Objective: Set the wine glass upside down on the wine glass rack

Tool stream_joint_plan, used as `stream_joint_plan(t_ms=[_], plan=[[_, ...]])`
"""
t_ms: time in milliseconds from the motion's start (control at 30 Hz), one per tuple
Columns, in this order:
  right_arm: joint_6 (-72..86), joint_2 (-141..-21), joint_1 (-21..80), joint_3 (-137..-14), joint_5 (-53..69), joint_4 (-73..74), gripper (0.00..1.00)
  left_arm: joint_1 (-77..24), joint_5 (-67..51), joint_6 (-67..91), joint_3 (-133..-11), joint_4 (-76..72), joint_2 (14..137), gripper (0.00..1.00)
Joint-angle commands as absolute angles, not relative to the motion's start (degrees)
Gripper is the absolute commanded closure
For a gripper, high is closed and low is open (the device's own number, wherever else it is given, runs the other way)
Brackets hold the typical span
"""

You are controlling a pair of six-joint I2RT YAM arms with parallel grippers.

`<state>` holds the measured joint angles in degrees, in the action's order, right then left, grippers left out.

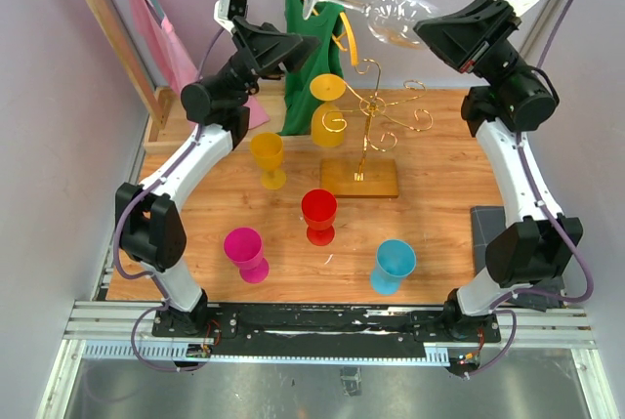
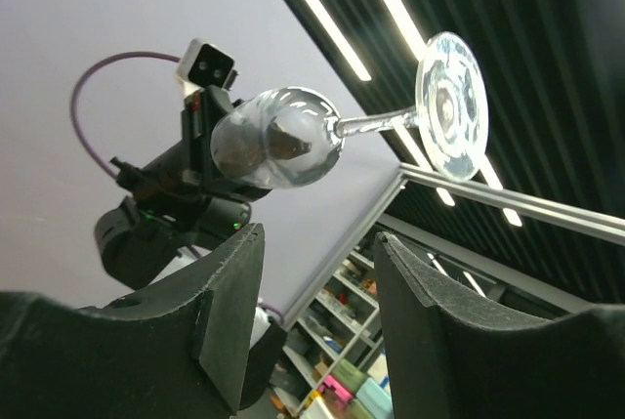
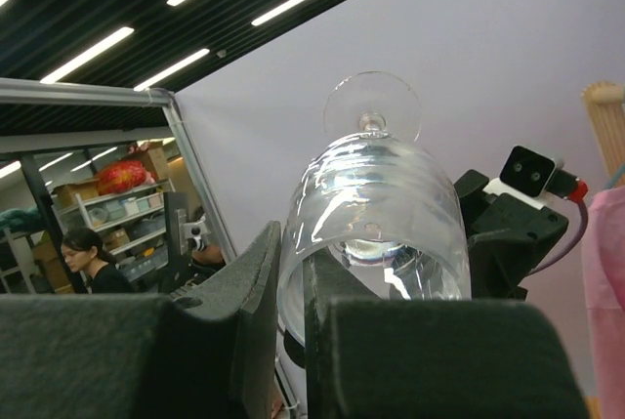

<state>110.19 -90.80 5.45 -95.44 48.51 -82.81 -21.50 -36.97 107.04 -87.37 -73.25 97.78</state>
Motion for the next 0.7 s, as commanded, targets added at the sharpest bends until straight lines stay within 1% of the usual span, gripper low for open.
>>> stream_joint_plan(t_ms=[0,233,533,667], plan=[[110.6,-91.1,9.3,-97.5,50.2,-88.4,0.99,-21.3,-34.0,112.4,-89.6,-81.9,97.2,0.46],[109.3,-92.3,12.9,-98.0,51.4,-88.5,0.99,-21.3,-31.8,116.3,-89.9,-86.1,97.1,0.46],[109.2,-92.6,13.1,-98.6,51.7,-88.5,0.99,-21.3,-29.6,118.8,-89.6,-88.8,96.0,0.46],[109.3,-92.7,13.0,-100.7,52.2,-88.4,0.99,-21.1,-28.7,119.5,-87.5,-89.7,95.9,0.46]])
